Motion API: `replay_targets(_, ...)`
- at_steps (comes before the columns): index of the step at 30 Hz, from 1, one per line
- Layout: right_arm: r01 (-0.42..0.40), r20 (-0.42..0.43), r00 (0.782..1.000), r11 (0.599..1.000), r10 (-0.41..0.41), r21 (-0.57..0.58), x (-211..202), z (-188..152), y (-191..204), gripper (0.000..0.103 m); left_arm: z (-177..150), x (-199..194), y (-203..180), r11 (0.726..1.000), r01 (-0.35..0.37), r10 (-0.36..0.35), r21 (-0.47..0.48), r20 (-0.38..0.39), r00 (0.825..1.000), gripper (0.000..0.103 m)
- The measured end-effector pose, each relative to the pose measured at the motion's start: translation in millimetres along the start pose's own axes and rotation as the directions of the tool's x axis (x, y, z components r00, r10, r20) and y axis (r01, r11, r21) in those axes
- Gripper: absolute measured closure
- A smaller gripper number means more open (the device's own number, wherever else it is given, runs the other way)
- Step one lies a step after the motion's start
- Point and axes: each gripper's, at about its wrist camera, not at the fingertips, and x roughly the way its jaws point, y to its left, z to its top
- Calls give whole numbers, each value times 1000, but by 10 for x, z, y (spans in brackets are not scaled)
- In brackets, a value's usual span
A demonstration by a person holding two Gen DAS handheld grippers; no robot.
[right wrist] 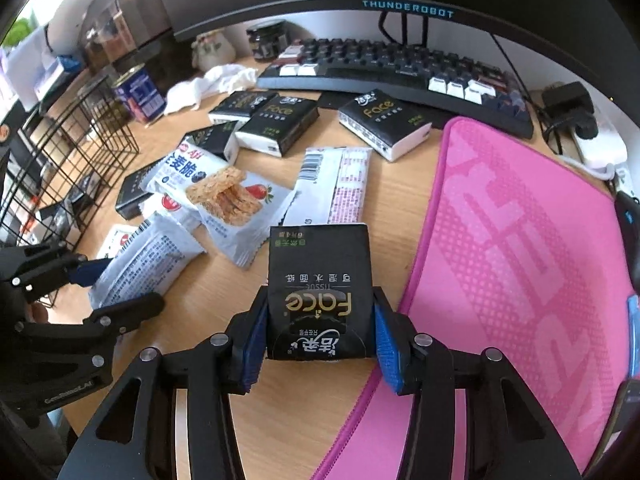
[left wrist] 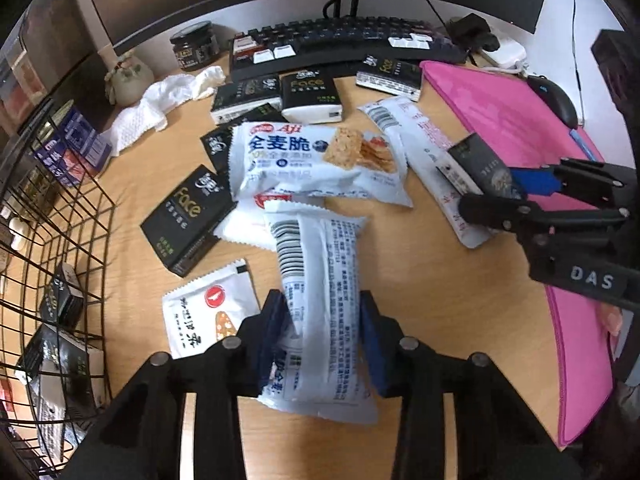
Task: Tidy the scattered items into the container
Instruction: 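Grasp a black Face tissue pack with the right tool, then carry both items into the wire basket and open both tools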
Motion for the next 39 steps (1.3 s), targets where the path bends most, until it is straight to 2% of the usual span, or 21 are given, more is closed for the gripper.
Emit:
replay_targets(13,-17,55,998,1000,18,-19,-352,57,134,56,89,-574,191,1000,1,1,-23,122,993,63)
replay_targets(18,-26,97,995,997,33,-74,-598,197,400,56,74,-846,393,998,-3,13,-56,171,985,63)
replay_targets(22,-69,111,990,986,86,-152,-719,396,815,56,-8,-1123,735,992,-33,59,-124,212,975,63)
replay_targets(27,-151,106,976,944,189,-293,-754,671,1629,56,-265,-1474,1363,963,-84,150,-256,250,956,63)
replay_targets(30,-196,93,965,911,245,-363,-727,830,2144,56,-507,-1607,1758,929,-130,224,-346,248,942,63)
replay_targets(34,-265,41,949,859,314,-438,-590,996,2788,56,-732,-1689,2223,890,-138,262,-435,241,935,63)
replay_targets(36,-296,18,940,839,341,-456,-523,1036,2990,56,-826,-1683,2417,868,-130,271,-479,238,933,63)
replay_targets(39,-311,10,935,835,354,-455,-395,1054,3135,56,-903,-1580,2613,845,-155,295,-512,203,934,63)
